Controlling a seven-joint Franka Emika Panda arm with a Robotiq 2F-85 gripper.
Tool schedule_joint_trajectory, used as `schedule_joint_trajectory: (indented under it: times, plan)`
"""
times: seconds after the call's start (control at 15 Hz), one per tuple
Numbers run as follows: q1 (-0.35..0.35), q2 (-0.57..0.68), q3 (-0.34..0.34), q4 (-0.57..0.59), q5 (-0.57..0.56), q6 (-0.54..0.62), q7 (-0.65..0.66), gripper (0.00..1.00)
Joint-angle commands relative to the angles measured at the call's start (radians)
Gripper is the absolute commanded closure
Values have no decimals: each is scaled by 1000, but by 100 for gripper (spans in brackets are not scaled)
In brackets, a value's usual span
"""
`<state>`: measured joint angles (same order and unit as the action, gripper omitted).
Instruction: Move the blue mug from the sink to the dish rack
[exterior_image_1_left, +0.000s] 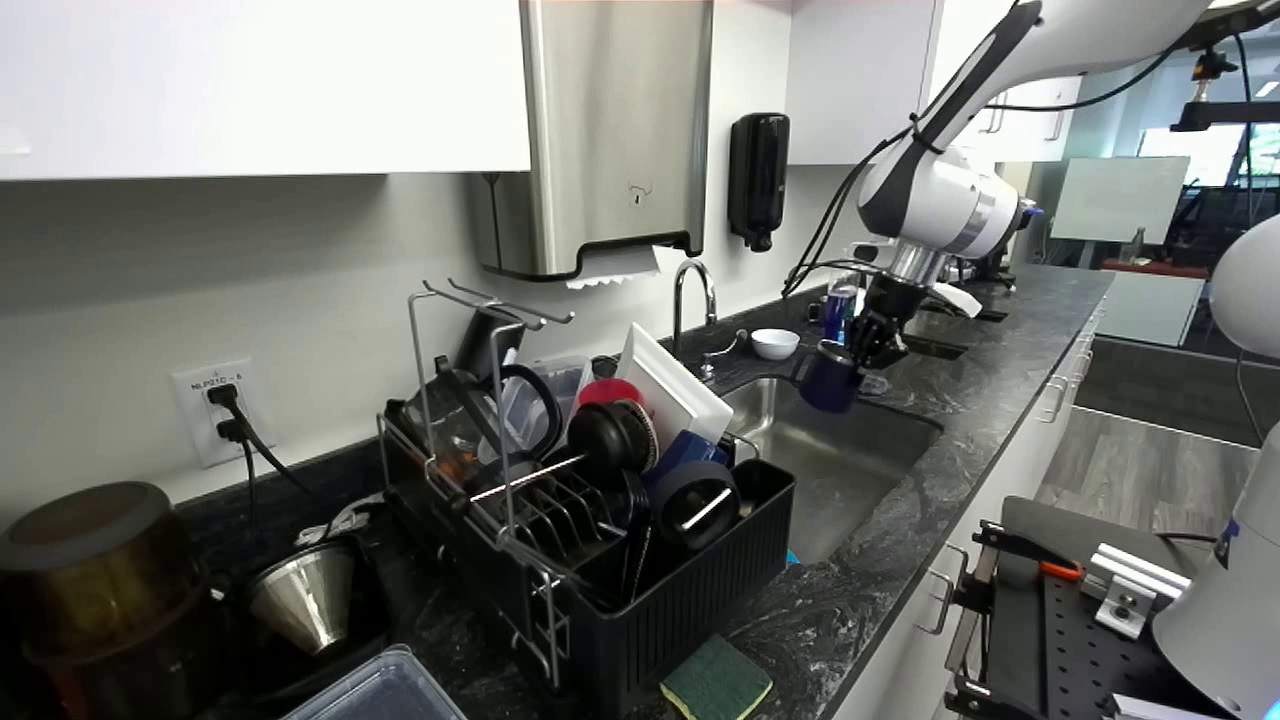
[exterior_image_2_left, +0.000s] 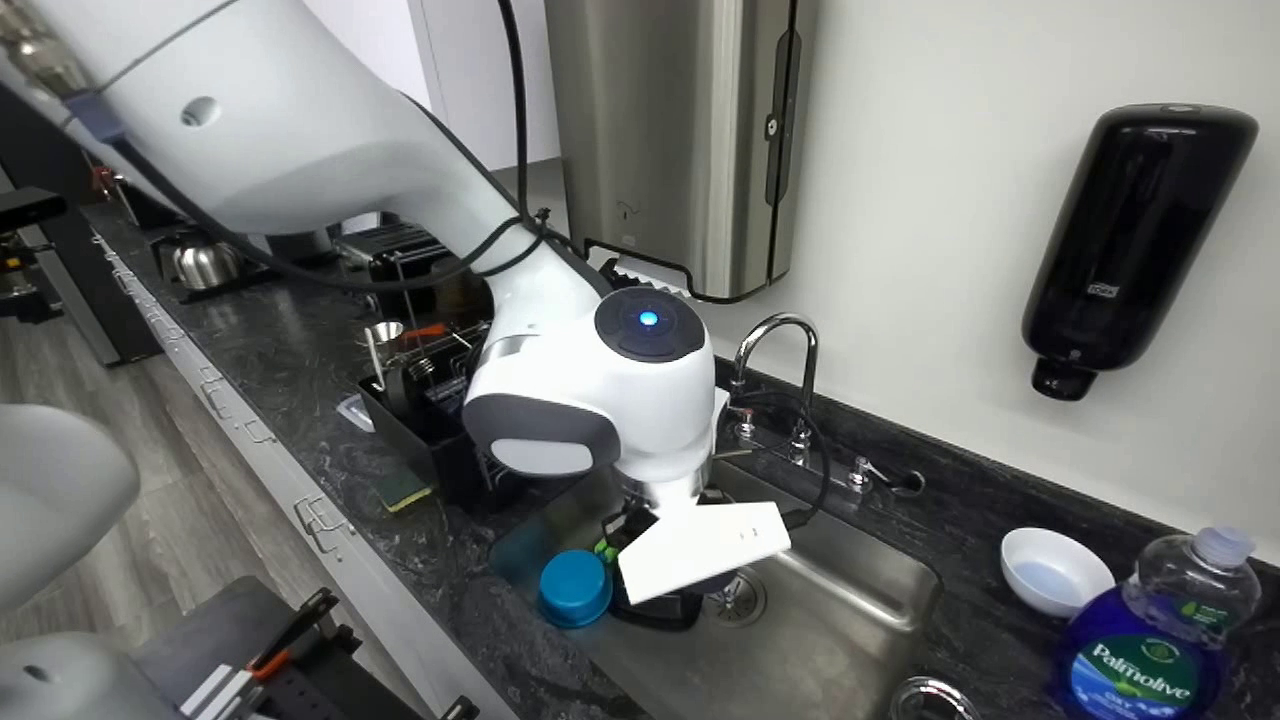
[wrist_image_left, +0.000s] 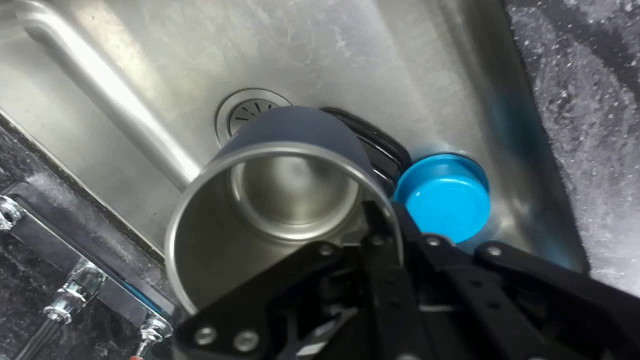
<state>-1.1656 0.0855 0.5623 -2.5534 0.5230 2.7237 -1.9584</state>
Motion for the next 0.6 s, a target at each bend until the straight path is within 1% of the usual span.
schedule_joint_trajectory:
  times: [0.0, 0.13, 0.27, 0.4, 0.53]
  plan:
    - [165, -97, -226, -5, 28, -207, -175, 98]
    - [268, -137, -368, -18, -49, -302, -208, 98]
    - [367, -170, -484, -32, -122, -351, -224, 98]
    - [462, -200, -574, -44, -188, -374, -216, 98]
    - [552, -233, -643, -60, -242, -379, -207, 98]
